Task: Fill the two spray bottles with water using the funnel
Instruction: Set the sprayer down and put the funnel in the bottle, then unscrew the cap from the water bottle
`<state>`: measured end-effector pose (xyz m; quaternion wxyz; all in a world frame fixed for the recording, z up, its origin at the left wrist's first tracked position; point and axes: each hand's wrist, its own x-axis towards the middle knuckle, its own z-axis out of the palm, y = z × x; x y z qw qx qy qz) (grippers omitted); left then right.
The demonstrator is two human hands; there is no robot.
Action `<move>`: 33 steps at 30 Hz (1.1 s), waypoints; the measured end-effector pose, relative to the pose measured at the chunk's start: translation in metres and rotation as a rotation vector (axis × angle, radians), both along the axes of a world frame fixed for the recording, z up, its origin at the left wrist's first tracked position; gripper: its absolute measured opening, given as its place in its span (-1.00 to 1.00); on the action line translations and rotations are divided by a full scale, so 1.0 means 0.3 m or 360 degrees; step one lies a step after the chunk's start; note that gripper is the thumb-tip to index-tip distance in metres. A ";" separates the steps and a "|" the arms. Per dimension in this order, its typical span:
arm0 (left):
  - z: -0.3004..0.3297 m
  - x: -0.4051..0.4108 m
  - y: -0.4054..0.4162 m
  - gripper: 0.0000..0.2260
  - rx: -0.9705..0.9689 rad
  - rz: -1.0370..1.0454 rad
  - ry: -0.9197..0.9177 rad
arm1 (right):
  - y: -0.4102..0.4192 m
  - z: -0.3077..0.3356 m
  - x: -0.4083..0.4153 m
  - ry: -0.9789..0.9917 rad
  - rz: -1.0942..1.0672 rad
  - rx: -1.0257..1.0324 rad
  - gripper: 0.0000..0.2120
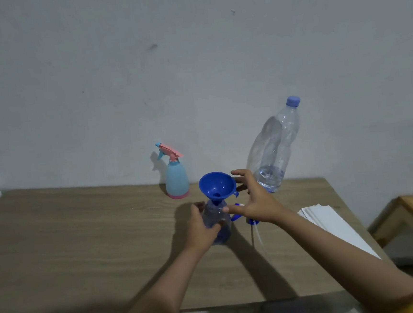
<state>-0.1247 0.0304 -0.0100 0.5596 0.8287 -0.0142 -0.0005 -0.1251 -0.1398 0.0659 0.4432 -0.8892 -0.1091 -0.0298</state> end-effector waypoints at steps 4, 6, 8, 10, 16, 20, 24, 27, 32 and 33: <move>0.072 -0.046 0.019 -0.18 0.0054 0.0070 -0.0026 | -0.053 0.020 -0.007 -0.0028 0.0039 0.0015 -0.15; 0.108 -0.065 0.026 -0.09 0.0035 0.0114 -0.0154 | -0.091 0.044 -0.008 -0.0085 0.0047 0.0040 -0.20; 0.169 -0.083 0.016 -0.04 0.0013 0.0176 -0.0251 | -0.140 0.081 -0.005 -0.0199 0.0028 0.0050 -0.28; 0.243 -0.082 -0.016 -0.04 -0.0044 0.0255 -0.0369 | -0.197 0.128 0.010 -0.0350 -0.0040 0.0044 -0.38; 0.448 0.033 -0.253 -0.23 0.0009 0.0202 -0.0754 | -0.391 0.301 0.164 -0.0940 -0.0392 -0.0032 -0.68; 0.485 0.181 -0.473 -0.21 0.0049 0.0093 -0.0648 | -0.501 0.391 0.304 -0.0948 -0.0539 -0.0081 -0.68; 0.475 0.343 -0.661 -0.13 0.0091 0.0036 -0.0398 | -0.576 0.412 0.435 -0.0653 -0.0516 -0.0217 -0.59; 0.466 0.435 -0.741 -0.14 0.0092 -0.0013 -0.0256 | -0.602 0.401 0.486 -0.0569 -0.0406 -0.0252 -0.61; 0.432 0.483 -0.802 -0.17 0.0085 -0.0061 -0.0223 | -0.614 0.383 0.494 -0.0641 -0.0352 -0.0240 -0.67; 0.430 0.477 -0.807 -0.17 0.0058 -0.0032 -0.0240 | -0.615 0.383 0.486 -0.0663 -0.0336 -0.0253 -0.67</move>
